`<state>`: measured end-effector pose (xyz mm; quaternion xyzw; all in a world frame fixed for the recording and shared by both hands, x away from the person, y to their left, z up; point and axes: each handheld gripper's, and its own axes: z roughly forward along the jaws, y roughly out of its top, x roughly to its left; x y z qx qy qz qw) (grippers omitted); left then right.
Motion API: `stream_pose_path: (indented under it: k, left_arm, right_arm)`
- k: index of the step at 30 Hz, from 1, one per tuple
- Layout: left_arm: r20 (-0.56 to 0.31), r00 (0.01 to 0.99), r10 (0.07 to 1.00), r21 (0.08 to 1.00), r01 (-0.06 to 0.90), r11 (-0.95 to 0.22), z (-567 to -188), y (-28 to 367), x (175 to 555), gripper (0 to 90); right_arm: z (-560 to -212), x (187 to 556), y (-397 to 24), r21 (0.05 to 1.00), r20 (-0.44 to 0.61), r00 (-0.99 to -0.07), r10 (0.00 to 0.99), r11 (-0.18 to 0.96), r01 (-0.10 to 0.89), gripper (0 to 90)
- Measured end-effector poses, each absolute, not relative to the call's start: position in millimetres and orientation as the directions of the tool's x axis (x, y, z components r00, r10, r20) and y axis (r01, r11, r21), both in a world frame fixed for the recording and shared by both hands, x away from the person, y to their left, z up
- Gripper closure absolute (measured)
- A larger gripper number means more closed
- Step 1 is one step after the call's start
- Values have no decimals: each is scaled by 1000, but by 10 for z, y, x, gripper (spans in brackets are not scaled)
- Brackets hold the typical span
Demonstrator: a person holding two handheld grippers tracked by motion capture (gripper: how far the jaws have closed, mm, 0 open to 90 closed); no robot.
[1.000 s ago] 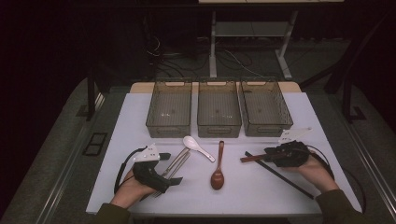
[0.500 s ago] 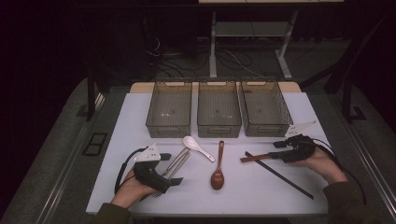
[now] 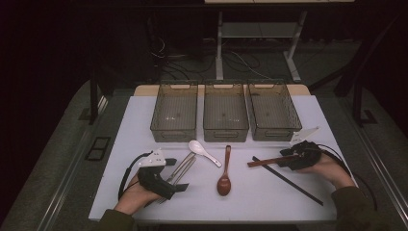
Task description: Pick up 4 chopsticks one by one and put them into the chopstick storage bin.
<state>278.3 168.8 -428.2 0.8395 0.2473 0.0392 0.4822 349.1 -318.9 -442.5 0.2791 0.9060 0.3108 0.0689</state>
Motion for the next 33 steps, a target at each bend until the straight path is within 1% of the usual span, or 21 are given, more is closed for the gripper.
stream_pose_path:
  k: [14, 25, 26, 33]
  left_arm:
    - [-174, 875, 453, 833, 376, -407, -4273, 1695, 2781, 0]
    - [-171, 873, 456, 833, 376, -407, -4269, 1697, 2782, 0]
    - [-170, 873, 456, 833, 375, -407, -4269, 1697, 2782, 0]
    - [-170, 873, 456, 832, 375, -408, -4270, 1703, 2786, 0]
  right_arm:
    - [-4395, 3434, -3207, 578, 26, -829, 559, 668, 469, 612]
    - [-4380, 3360, -3277, 564, 15, -813, 582, 667, 487, 676]
    - [-4378, 3355, -3282, 563, 19, -812, 583, 665, 491, 708]
    - [-4373, 3348, -3278, 560, 11, -813, 582, 670, 487, 712]
